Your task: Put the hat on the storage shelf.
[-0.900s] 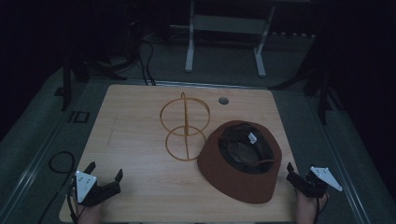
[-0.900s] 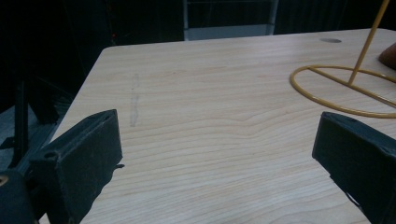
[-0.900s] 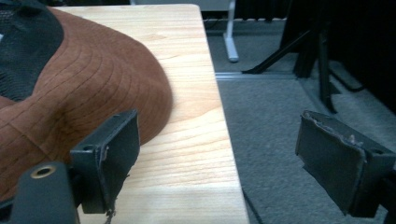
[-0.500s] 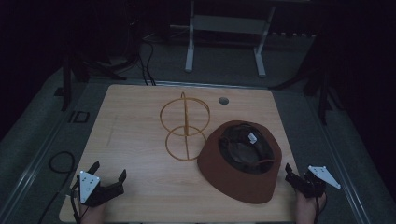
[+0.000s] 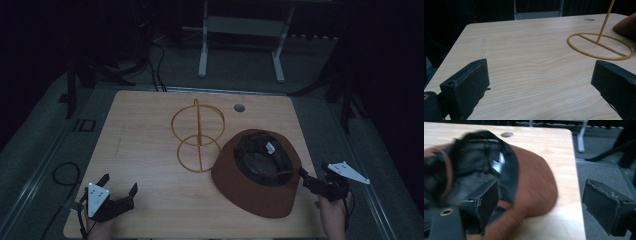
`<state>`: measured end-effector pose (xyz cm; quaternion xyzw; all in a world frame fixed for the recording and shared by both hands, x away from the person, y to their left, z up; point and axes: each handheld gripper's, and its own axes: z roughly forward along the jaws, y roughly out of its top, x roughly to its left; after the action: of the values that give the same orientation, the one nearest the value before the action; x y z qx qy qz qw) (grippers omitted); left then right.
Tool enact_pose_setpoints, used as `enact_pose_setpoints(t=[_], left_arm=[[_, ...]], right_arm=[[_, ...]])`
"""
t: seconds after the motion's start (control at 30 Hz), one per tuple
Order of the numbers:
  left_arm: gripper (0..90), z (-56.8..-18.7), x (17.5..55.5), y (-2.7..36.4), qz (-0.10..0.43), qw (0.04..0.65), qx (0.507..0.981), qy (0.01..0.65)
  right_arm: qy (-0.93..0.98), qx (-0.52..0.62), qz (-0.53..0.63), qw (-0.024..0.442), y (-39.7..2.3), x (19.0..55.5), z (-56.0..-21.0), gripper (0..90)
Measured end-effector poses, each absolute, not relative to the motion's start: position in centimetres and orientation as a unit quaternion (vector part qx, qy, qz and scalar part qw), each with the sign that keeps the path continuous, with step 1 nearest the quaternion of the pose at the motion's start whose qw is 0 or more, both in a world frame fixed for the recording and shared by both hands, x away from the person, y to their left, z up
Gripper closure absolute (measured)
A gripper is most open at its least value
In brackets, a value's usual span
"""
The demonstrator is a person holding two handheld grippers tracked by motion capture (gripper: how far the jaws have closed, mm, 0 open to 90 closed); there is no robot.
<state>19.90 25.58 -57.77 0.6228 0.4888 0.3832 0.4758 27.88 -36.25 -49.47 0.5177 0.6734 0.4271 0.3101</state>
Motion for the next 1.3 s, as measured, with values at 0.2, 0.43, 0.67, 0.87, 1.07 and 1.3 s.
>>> enact_pose_setpoints(t=[0.2,0.43,0.67,0.87,1.07,1.3], left_arm=[[2.1,-57.8,20.0,25.6,0.378,0.477,0.624,0.491],[2.1,-57.9,20.0,25.6,0.375,0.476,0.625,0.492],[2.1,-57.9,20.0,25.7,0.372,0.478,0.625,0.493],[2.1,-57.9,20.1,25.7,0.371,0.478,0.625,0.493],[2.1,-57.9,20.1,25.7,0.370,0.476,0.628,0.492],[2.1,-57.9,20.0,25.8,0.369,0.478,0.625,0.495]], right_arm=[[0.709,0.485,0.428,0.282,-34.9,30.1,-48.0,12.4],[0.760,0.456,0.384,0.259,-32.8,33.9,-49.2,24.0],[0.794,0.445,0.319,0.265,-31.5,36.0,-50.9,25.5],[0.815,0.441,0.261,0.272,-31.0,37.4,-53.0,25.5],[0.823,0.425,0.216,0.308,-29.8,37.7,-53.8,33.8],[0.810,0.418,0.206,0.355,-30.0,37.6,-53.5,75.6]])
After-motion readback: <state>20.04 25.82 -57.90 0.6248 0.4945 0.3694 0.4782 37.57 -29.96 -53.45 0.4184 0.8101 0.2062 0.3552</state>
